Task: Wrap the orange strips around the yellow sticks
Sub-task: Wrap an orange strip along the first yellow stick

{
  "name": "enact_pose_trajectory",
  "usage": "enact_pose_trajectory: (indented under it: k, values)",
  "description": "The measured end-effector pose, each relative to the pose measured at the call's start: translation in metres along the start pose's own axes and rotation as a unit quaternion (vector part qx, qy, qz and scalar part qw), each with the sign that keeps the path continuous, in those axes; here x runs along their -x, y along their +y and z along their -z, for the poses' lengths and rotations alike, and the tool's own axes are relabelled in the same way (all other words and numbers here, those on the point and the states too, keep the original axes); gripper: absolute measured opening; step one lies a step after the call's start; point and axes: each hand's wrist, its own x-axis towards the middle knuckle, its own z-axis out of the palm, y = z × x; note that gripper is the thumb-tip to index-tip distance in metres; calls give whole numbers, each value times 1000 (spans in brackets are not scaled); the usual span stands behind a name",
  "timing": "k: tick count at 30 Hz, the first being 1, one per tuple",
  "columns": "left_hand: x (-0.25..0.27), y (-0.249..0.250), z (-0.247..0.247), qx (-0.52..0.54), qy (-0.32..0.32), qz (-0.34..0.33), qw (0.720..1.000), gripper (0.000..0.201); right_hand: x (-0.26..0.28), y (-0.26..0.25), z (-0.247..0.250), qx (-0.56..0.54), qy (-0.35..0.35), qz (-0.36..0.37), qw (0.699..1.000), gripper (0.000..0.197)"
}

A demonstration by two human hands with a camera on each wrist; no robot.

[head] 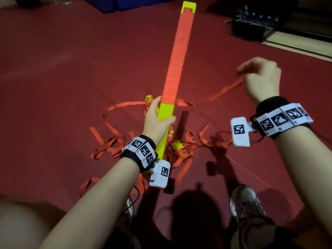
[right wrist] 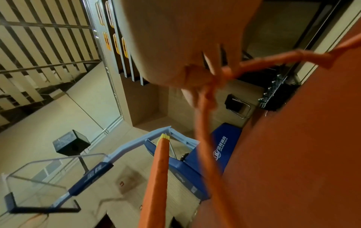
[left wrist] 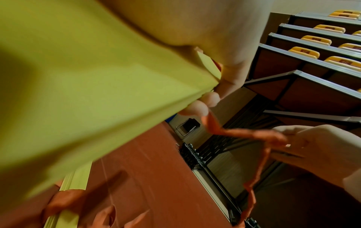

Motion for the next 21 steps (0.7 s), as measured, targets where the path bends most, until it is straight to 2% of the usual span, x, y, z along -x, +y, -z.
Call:
enact_pose_trajectory:
  k: [2,4,7,10,13,17,21]
  values:
    - [1,-1,-2,-5,-8,-5,1000,68,1,6,-8,82,-101,-45,990,42]
    - [3,-2,-4,-5,-15,-5,1000,68,9,6,-17,159,-178,-75,968,41]
    - [5,-1,-6,8,-36,9,999,69,23,-1,-35,120,-237,-53,963,46]
    - [9,2,-10,53,-88,37,994,67,37,-6,-64,-53,-268,-40,961,46]
    - [13,6,-13,66,-133,49,988,67,52,-12,-82,-207,-284,-63,934,42]
    - [17,14,-15,83,-191,44,977,67,66,-9,-94,-268,-258,-38,927,37]
    - [18,15,-16,71,-214,36,974,71,65,0,-95,-290,-228,-82,926,32]
